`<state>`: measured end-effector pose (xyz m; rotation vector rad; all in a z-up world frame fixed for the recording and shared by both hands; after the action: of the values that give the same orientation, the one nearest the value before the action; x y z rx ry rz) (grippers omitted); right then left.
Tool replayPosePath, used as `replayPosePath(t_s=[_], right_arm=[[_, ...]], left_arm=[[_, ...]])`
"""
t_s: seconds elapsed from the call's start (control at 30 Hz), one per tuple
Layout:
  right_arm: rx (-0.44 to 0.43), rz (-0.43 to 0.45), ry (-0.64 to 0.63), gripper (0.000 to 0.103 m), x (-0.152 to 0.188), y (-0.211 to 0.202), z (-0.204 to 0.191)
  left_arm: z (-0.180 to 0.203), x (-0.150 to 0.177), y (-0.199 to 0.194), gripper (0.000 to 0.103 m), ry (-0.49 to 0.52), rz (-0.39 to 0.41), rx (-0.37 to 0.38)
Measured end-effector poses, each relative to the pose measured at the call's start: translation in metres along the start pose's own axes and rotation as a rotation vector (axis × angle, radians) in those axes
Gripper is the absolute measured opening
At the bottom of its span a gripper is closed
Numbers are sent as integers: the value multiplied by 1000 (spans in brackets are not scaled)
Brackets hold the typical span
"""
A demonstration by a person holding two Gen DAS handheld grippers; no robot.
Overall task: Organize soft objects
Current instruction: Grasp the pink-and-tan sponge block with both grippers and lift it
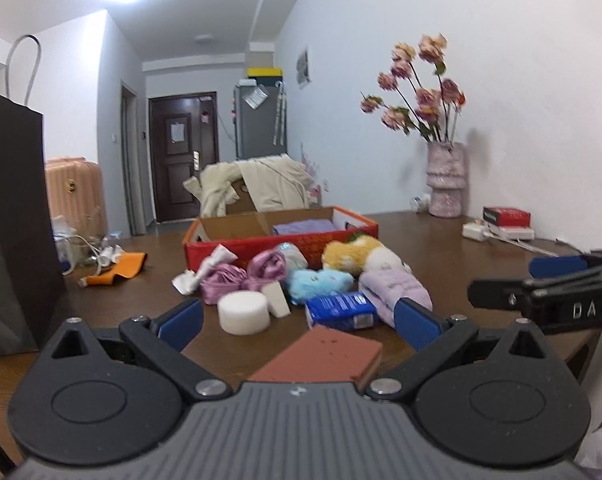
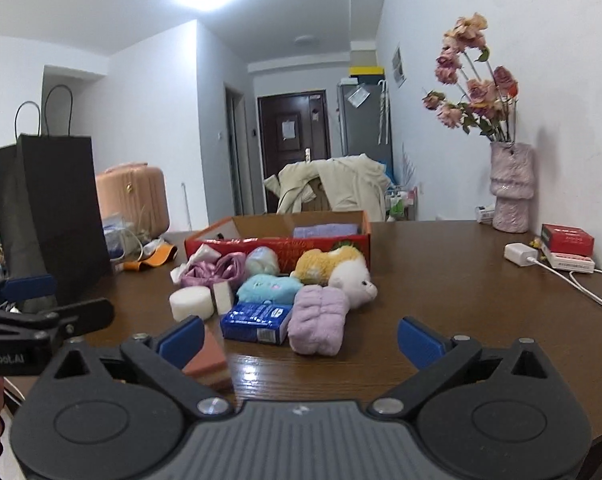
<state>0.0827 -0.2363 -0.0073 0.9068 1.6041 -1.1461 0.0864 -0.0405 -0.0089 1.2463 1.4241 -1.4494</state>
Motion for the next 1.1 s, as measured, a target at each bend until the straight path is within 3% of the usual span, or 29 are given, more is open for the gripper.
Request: replayPosePath(t_s=[0.17, 0.33, 0.4, 0.57, 0.6, 0.67, 0.83, 0.9, 1.0, 1.1], right_arm=[[-53, -27, 17, 97, 8, 9, -3], [-115, -125, 24, 70, 27, 37, -9], [-134, -145, 24, 69, 30, 46, -13], [-174, -156, -7, 68, 27, 63, -31], [-189, -161, -5, 68, 27, 67, -35], [-219, -174, 13, 68, 25, 75, -40], [-327, -250, 227, 42, 24, 105, -41], [-296, -259, 235, 41, 24, 114, -39], [-294, -266, 267, 35, 25, 122, -36], [-320, -273, 312, 28, 25, 128, -34]], left_arm=[[3, 32, 25, 103, -5, -127, 28], [-5, 55, 37, 103, 77, -145, -27], [-20, 58, 41, 103, 75, -142, -76], [-61, 53, 50, 97, -55, -149, -129], [-64, 52, 51, 95, -89, -150, -109], [-67, 48, 52, 76, -172, -168, -59], [-72, 39, 71, 57, -380, -228, 110], [-72, 36, 81, 54, -389, -251, 135], [-71, 37, 97, 36, -372, -311, 152], [-69, 38, 102, 34, -376, -321, 180]])
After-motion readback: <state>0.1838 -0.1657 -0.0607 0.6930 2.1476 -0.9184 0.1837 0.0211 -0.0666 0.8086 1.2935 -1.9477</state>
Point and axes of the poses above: each gripper's, at about its wrist camera, not at the fingertips, and y roughly the way its jaws point, z to its right, x to its underside, the point moved 6 cm from there along y, roughly the way its jaws point, and after that the axes turned 6 degrees about -x, right-handed, at the moved point
